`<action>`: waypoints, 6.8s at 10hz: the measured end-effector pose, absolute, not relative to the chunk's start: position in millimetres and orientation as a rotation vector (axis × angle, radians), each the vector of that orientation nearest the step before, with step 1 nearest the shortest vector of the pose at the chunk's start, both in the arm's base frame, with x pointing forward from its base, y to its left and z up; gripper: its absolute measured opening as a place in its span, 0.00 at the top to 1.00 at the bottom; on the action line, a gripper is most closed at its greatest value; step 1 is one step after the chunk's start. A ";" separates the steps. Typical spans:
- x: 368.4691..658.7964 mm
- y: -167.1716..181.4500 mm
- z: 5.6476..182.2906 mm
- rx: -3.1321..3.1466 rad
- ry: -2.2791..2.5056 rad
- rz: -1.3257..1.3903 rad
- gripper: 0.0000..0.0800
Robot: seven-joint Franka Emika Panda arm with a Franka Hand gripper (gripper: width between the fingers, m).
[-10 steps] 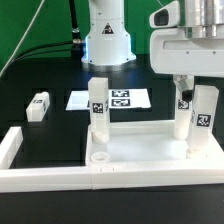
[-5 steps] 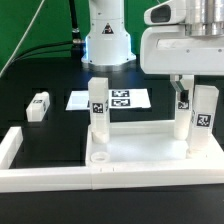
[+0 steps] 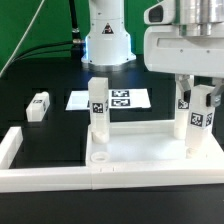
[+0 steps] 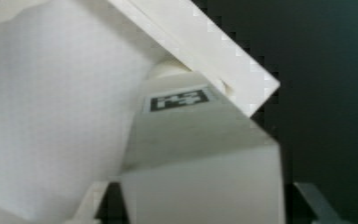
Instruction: Assemble desk
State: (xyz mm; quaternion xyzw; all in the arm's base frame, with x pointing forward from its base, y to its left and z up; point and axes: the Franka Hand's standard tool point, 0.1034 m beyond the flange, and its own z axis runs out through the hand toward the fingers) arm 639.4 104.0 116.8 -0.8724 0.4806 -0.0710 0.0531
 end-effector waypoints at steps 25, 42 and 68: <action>636.1 114.2 111.5 -2.863 1.062 -0.167 0.63; 632.1 124.3 115.3 -2.634 1.431 -0.184 0.19; 644.0 108.8 109.3 -2.997 0.741 -0.224 0.19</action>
Offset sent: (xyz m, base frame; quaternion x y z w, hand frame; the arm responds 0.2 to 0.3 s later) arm 0.0030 0.0032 -0.0097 -0.0087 -0.0643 0.2944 0.9535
